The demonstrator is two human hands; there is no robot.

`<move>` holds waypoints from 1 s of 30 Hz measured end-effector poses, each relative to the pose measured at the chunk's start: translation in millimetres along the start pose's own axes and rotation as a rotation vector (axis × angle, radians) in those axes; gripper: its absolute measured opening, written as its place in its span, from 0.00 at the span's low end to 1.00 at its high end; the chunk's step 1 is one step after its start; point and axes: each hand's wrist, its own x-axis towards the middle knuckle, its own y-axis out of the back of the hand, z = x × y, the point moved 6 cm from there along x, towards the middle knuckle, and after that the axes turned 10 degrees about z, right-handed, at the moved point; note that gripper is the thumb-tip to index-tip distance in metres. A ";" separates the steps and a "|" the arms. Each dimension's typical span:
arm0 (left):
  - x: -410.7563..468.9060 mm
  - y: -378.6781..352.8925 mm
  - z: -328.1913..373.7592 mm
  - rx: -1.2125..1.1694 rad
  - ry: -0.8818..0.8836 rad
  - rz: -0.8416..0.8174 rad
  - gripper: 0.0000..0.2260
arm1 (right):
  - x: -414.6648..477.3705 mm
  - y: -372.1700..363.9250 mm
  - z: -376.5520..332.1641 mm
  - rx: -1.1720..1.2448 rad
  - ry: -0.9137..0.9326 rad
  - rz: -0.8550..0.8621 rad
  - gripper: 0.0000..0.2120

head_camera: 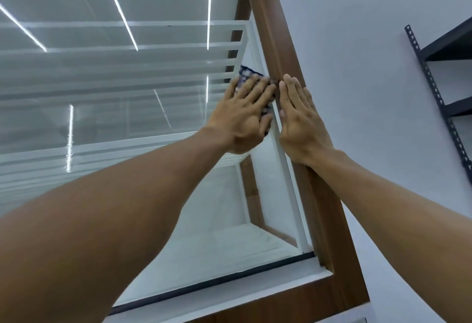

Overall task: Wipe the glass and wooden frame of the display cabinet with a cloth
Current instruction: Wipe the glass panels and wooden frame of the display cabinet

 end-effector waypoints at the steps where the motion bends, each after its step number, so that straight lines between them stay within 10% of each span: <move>1: 2.1 2.1 -1.5 -0.009 0.046 0.000 0.29 | -1.1 0.0 1.0 -0.010 0.001 -0.010 0.32; 24: -27.6 0.5 7.8 0.020 -0.178 -0.102 0.30 | -17.6 1.9 3.3 -0.010 0.020 -0.011 0.33; 30: 11.4 6.1 -9.9 0.023 0.044 -0.024 0.29 | -18.1 -1.5 5.0 -0.065 0.011 -0.018 0.32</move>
